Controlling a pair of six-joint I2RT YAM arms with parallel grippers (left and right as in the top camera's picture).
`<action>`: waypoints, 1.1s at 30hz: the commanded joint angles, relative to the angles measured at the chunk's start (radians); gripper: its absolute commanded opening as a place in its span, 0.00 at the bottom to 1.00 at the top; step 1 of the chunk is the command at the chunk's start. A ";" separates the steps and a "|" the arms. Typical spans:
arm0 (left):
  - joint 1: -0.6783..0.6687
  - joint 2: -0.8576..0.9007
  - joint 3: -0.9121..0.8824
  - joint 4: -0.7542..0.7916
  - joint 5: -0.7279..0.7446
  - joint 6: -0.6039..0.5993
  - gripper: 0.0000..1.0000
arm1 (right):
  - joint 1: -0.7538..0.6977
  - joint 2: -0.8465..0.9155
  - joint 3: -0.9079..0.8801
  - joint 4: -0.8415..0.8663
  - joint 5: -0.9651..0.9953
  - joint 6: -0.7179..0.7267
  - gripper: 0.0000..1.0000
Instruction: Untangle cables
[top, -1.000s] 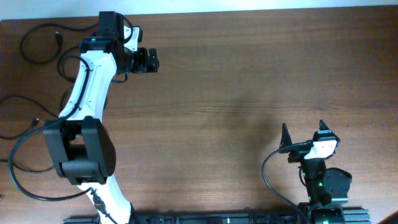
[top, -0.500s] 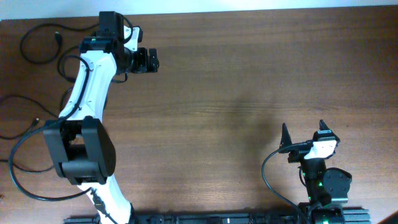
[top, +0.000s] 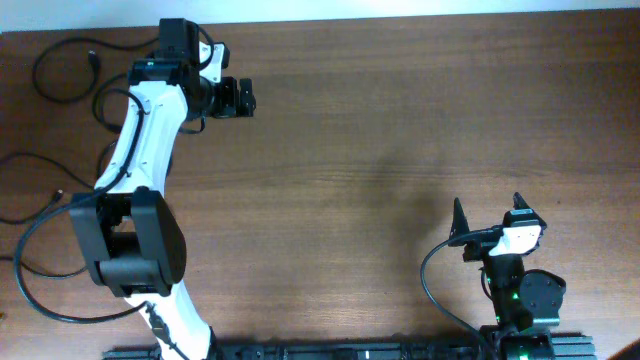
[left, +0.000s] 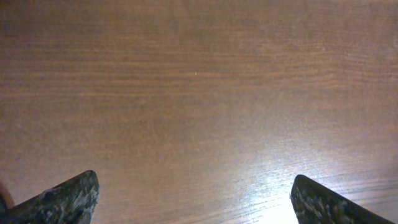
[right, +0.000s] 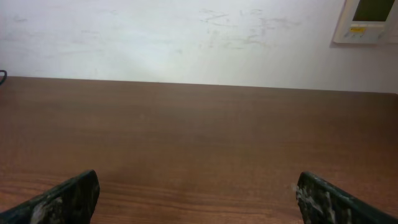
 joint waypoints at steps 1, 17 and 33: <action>0.000 -0.041 0.016 -0.068 0.001 -0.010 0.99 | 0.005 -0.012 -0.010 0.000 0.011 -0.002 0.98; -0.013 -0.639 -0.491 -0.061 -0.029 0.026 0.99 | 0.005 -0.012 -0.010 0.000 0.011 -0.002 0.98; -0.013 -1.464 -1.002 0.210 -0.033 0.111 0.99 | 0.005 -0.012 -0.010 0.000 0.011 -0.002 0.98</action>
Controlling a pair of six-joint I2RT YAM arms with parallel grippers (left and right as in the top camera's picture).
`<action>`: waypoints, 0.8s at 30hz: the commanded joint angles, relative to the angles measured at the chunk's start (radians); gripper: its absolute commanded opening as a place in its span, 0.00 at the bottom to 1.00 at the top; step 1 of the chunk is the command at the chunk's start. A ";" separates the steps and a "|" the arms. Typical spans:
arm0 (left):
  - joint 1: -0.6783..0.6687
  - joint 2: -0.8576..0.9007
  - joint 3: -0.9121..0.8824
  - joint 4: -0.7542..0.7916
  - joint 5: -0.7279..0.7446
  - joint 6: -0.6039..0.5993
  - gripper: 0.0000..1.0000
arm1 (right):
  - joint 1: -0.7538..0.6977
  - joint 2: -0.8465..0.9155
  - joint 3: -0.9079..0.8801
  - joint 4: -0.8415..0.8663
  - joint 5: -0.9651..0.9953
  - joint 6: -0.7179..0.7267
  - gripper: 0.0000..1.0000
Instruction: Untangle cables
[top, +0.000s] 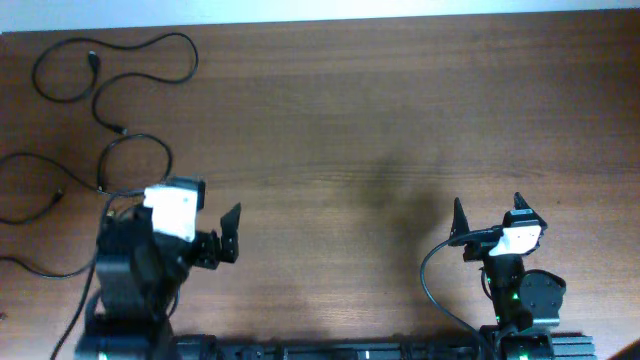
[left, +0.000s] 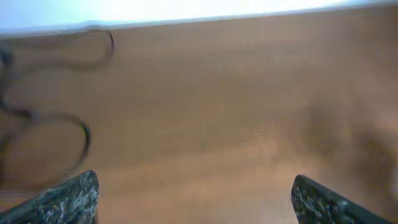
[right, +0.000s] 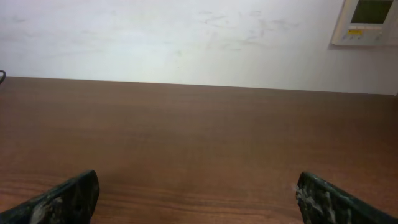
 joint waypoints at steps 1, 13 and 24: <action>-0.003 -0.097 -0.143 0.137 -0.008 0.019 0.99 | 0.005 -0.009 -0.009 -0.001 0.008 0.002 0.99; -0.003 -0.398 -0.623 0.733 -0.027 0.019 0.99 | 0.005 -0.009 -0.009 -0.001 0.008 0.002 0.98; 0.038 -0.515 -0.767 0.874 -0.056 0.018 0.99 | 0.005 -0.009 -0.009 -0.001 0.008 0.002 0.98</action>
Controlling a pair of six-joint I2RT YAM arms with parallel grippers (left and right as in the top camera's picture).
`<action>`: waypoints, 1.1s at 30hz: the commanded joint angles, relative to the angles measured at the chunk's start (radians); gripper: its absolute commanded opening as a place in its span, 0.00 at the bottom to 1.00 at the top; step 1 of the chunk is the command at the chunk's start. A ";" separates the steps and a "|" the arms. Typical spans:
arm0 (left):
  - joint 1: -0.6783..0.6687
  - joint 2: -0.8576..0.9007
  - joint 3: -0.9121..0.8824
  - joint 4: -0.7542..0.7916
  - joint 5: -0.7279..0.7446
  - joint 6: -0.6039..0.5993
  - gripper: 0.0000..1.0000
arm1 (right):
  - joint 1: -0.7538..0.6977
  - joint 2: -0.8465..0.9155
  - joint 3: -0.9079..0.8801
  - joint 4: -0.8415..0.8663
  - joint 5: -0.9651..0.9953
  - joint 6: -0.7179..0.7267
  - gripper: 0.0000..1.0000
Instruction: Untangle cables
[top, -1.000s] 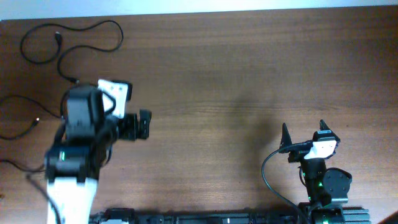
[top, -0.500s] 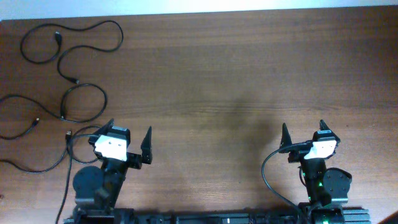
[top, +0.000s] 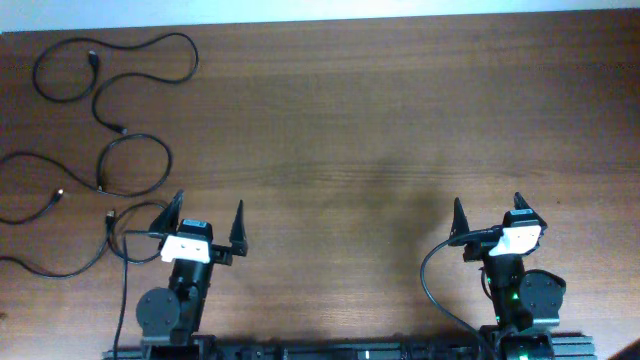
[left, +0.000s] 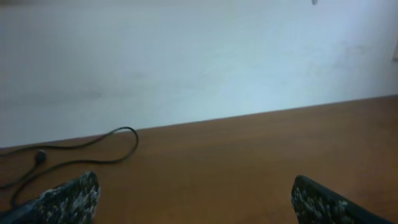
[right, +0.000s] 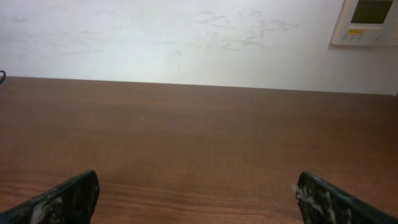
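Thin black cables lie spread over the left of the wooden table: one looping at the far left (top: 110, 70), another curving below it (top: 140, 165), a third along the left edge (top: 40, 215). A loop of cable (left: 112, 146) shows at the table's far edge in the left wrist view. My left gripper (top: 208, 218) sits folded back at the near left edge, open and holding nothing, a little to the right of the nearest cable. My right gripper (top: 487, 214) rests at the near right, open and empty, far from the cables.
A white wall (right: 186, 37) stands behind the table's far edge, with a thermostat panel (right: 367, 18) at the right. The arms' own black cables hang near the bases (top: 430, 280). Bare wood (top: 380, 130) stretches between the two arms.
My left arm has drawn further back to the near edge and its camera has tilted up to face the far wall. The cables lie as before. The right arm has not moved.
At first my left arm reached out over the far left of the table, open, above the cables. Then it was pulled back near its base, open, with the cables lying spread apart. Now it sits folded at the near edge. The right arm stayed still throughout.
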 joint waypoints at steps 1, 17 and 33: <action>0.028 -0.054 -0.035 0.008 -0.019 0.012 0.99 | 0.005 -0.009 -0.009 0.000 0.008 0.002 0.99; 0.029 -0.116 -0.061 -0.188 -0.193 -0.229 0.99 | 0.005 -0.009 -0.009 0.000 0.008 0.002 0.98; 0.028 -0.116 -0.061 -0.192 -0.171 -0.074 0.99 | 0.005 -0.009 -0.009 0.000 0.008 0.002 0.98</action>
